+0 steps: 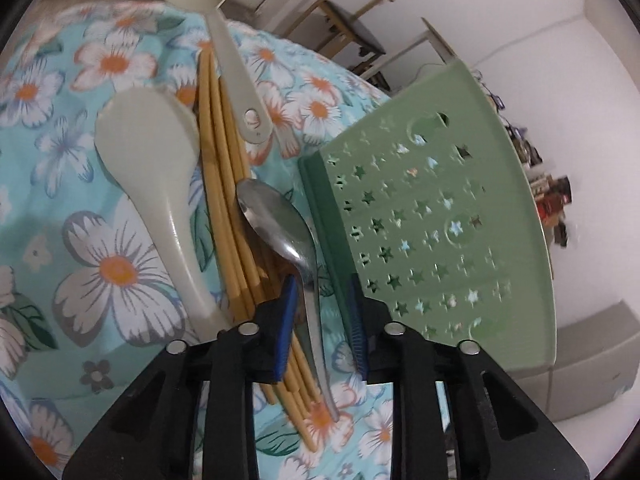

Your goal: Organize utensils

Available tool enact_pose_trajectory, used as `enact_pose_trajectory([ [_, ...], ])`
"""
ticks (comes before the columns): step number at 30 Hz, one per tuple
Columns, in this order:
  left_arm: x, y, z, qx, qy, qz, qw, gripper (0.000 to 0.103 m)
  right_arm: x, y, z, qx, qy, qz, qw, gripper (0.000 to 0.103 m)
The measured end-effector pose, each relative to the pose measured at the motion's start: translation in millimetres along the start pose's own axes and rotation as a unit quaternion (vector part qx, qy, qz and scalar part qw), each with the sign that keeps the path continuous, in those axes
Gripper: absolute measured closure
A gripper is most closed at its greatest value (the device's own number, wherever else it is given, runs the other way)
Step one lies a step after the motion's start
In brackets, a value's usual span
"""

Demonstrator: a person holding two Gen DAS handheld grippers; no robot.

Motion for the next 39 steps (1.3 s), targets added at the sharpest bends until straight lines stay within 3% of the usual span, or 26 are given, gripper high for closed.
enact_pose_trajectory([
  [7,-8,-2,0,0.000,0.007,0.004,1.0000,0.100,-5,-15,-14,-0.010,0.071,0.026,0.997,0.088],
  [11,-9,-2,0,0.000,0.007,0.003,1.0000,0.100,-17,-22,-20,-0.013,0.113,0.046,0.993,0.099],
  [15,-8,0,0,0.008,0.004,0.001,1.0000,0.100,-16,-18,-22,-0.009,0.110,0.062,0.992,0.101],
  [22,4,15,-10,0.033,-0.005,0.010,0.9994,0.100,5,-1,-22,0.008,0.041,0.084,0.996,0.101],
  [28,33,37,-29,0.077,-0.028,0.027,0.9963,0.100,32,27,-21,0.032,-0.041,0.105,0.993,0.101],
  [35,88,61,-68,0.136,-0.071,0.050,0.9869,0.100,77,71,-10,0.068,-0.152,0.128,0.978,0.101],
  [39,126,59,-84,0.158,-0.127,0.042,0.9782,0.100,114,94,2,0.108,-0.240,0.109,0.958,0.101],
])
Point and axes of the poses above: each gripper's, at about its wrist camera, not at the fingertips, and y roughly against the way its jaws point, x to its right, z to its underside, the point moved 5 cm from there along -y, roughly the way its jaws point, and after that the axes turned 10 degrees about y, right-handed, at the moved point
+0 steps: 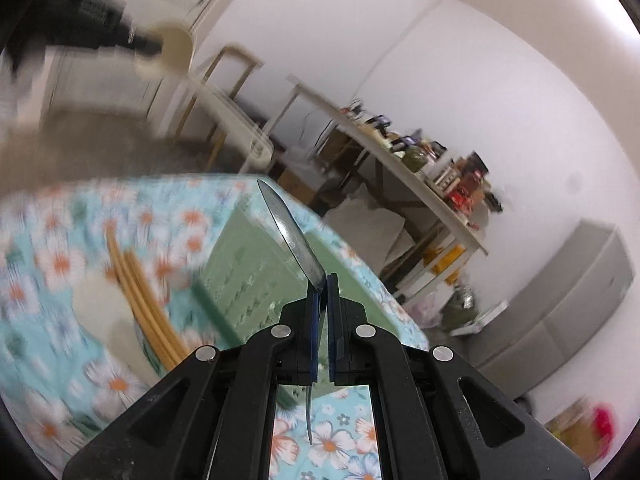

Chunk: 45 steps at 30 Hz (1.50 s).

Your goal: Organize utensils

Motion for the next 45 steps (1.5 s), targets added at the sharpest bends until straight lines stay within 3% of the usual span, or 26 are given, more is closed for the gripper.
enact_pose_trajectory([
  [3,27,-21,-7,-0.007,-0.065,-0.027,0.9975,0.100,37,7,-6,0.025,-0.087,-0.021,0.996,0.101],
  [6,41,-38,-8,-0.017,-0.108,-0.050,0.9928,0.100,72,7,-7,0.054,-0.171,-0.044,0.983,0.101],
  [10,58,-58,-4,-0.029,-0.182,-0.086,0.9791,0.100,113,-2,-4,0.088,-0.246,-0.055,0.964,0.101],
  [17,77,-88,11,-0.040,-0.275,-0.134,0.9512,0.100,131,-35,11,0.110,-0.320,-0.095,0.936,0.101],
  [21,84,-100,26,-0.048,-0.309,-0.150,0.9379,0.100,132,-49,19,0.111,-0.336,-0.101,0.930,0.101],
  [24,86,-109,34,-0.057,-0.318,-0.155,0.9337,0.100,130,-56,25,0.106,-0.336,-0.102,0.930,0.101],
  [30,92,-123,46,-0.073,-0.315,-0.146,0.9348,0.100,123,-65,37,0.088,-0.342,-0.111,0.929,0.101],
  [36,88,-138,52,-0.114,-0.250,-0.108,0.9556,0.095,108,-76,50,0.069,-0.348,-0.135,0.925,0.100],
  [40,87,-145,54,-0.131,-0.215,-0.088,0.9637,0.094,97,-79,56,0.057,-0.346,-0.147,0.925,0.091],
  [45,87,-142,55,-0.135,-0.196,-0.069,0.9688,0.082,97,-76,58,0.059,-0.348,-0.150,0.923,0.067],
])
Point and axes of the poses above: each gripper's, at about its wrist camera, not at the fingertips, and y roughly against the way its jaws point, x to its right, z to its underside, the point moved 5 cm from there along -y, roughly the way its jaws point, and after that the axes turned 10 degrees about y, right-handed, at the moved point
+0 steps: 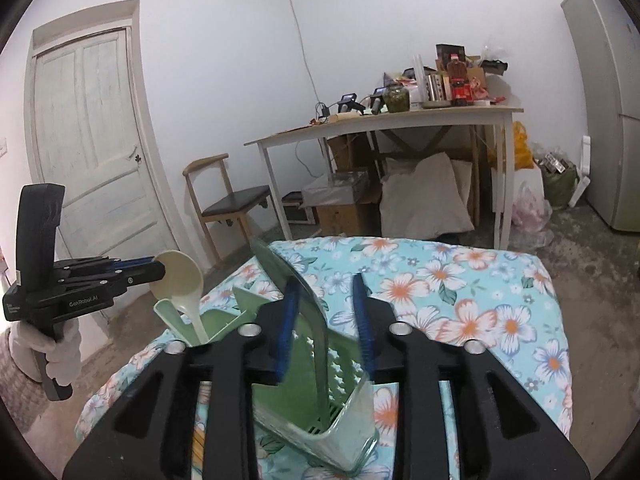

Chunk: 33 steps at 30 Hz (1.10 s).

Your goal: Organize utensils

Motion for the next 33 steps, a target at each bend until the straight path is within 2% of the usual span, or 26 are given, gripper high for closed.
enact_pose_trajectory([
  [6,2,4,1,0.002,0.008,0.017,0.9998,0.078,2,9,-3,0.008,-0.007,-0.010,1.000,0.064],
  [14,1,6,2,0.005,0.014,0.018,0.9997,0.075,6,16,-3,0.009,-0.021,-0.013,1.000,0.063],
  [25,-8,32,8,0.024,0.038,0.042,0.9981,0.073,6,59,-6,0.043,-0.051,-0.009,0.998,0.059],
  [29,-18,47,19,0.023,0.057,0.050,0.9969,0.071,0,74,5,0.034,-0.063,-0.001,0.997,0.058],
  [33,-30,59,40,0.010,0.074,0.056,0.9957,0.070,-11,80,24,0.008,-0.070,0.001,0.998,0.058],
])
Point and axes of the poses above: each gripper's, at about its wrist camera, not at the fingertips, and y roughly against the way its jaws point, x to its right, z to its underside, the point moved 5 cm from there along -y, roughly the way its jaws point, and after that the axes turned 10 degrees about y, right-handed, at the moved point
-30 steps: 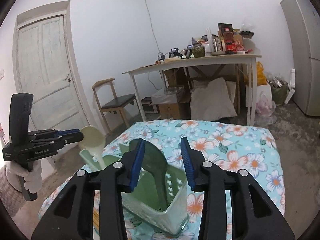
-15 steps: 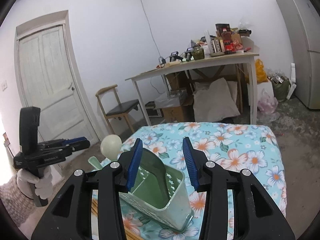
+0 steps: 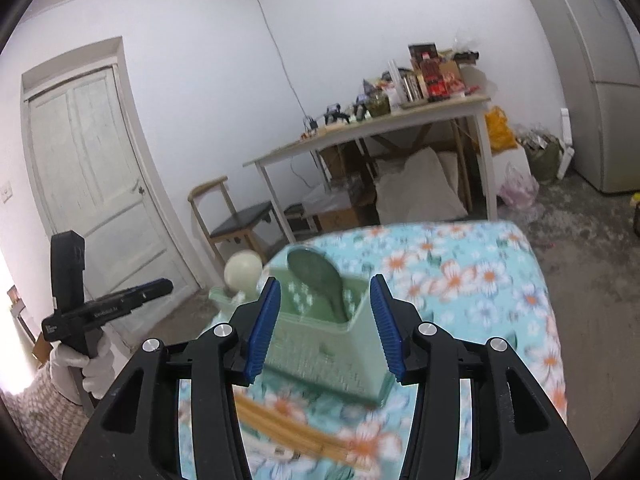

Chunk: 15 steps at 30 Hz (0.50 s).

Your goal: Organize utensils

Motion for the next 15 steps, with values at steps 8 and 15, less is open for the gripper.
enact_pose_trajectory([
  [8,-22,11,55,-0.054,0.032,-0.004,0.9980,0.070,-17,-4,56,-0.079,-0.023,-0.009,0.997,0.058],
  [15,-35,4,99,-0.105,0.064,0.000,0.9924,0.070,-23,-6,101,-0.137,-0.059,-0.023,0.989,0.058],
])
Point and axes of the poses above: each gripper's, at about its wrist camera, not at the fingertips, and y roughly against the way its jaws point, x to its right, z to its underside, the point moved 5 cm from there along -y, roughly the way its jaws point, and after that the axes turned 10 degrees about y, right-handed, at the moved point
